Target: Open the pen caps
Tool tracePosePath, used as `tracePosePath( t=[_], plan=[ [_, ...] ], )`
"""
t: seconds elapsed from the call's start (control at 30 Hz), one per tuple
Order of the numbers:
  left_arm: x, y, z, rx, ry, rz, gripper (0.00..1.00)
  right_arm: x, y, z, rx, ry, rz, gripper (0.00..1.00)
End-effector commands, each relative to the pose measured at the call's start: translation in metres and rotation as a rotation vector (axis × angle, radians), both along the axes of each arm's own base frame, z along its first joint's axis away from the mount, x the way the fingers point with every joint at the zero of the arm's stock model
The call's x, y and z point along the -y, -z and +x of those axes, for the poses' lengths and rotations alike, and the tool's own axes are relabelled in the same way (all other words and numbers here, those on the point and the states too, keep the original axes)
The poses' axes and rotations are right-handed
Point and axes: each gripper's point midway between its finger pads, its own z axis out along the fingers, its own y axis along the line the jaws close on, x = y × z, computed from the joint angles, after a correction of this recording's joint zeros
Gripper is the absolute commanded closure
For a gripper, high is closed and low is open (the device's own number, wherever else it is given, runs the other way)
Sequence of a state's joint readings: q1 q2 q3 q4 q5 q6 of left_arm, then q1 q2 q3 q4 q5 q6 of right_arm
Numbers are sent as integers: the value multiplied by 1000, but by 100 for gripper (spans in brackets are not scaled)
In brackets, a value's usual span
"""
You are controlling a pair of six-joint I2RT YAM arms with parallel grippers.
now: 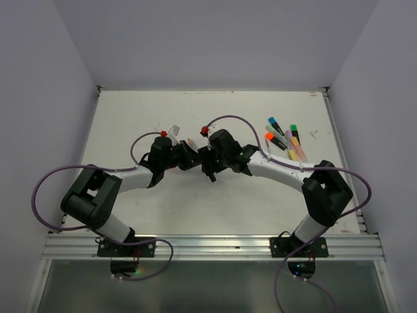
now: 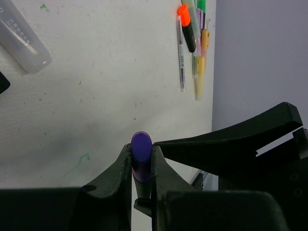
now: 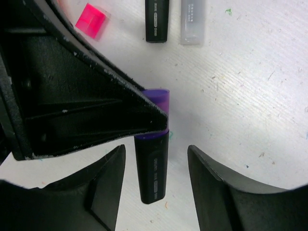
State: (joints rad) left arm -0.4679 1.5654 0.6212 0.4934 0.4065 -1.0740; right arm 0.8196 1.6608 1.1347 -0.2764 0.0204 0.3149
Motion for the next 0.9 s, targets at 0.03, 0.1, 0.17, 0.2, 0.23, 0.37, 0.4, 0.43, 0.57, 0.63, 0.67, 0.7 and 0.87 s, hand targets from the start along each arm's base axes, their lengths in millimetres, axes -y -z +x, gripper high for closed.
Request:
tracePosePath(
  t=[0.03, 0.1, 0.17, 0.2, 0.23, 0.37, 0.4, 0.43, 0.57, 0.63, 0.67, 0.7, 0.87],
  plan=[
    [6, -31, -5, 86, 28, -79, 100, -10, -20, 10, 73, 6, 62, 43],
    [6, -37, -6, 95, 29, -92, 100, -13, -19, 11, 70, -2, 63, 63],
    [4, -41, -5, 101, 19, -100, 100, -16, -18, 11, 67, -11, 72, 71],
    [2, -40, -6, 99, 14, -104, 100, -16, -16, 10, 64, -14, 73, 75],
    [2, -44, -5, 111, 11, -117, 100, -16, -15, 9, 63, -15, 74, 82],
    [-10, -55, 4, 145, -69, -141, 100, -13, -7, 4, 51, -23, 68, 100],
    [-17, -54, 5, 148, -94, -152, 100, -12, -5, 4, 51, -23, 64, 100],
    [-20, -64, 11, 174, -113, -184, 100, -12, -5, 4, 51, -23, 66, 100],
    [-42, -72, 36, 196, -183, -179, 100, -7, 1, -4, 36, -19, 51, 100],
    [-60, -75, 48, 209, -237, -176, 100, -6, 3, -8, 33, -23, 45, 100],
    [-66, -76, 54, 212, -262, -168, 100, -8, 5, -12, 29, -33, 38, 100],
    [-75, -77, 61, 207, -283, -155, 100, -6, 8, -12, 35, -30, 24, 100],
    [-93, -75, 75, 195, -342, -126, 100, -8, 24, -17, 20, -58, -16, 100]
  ],
)
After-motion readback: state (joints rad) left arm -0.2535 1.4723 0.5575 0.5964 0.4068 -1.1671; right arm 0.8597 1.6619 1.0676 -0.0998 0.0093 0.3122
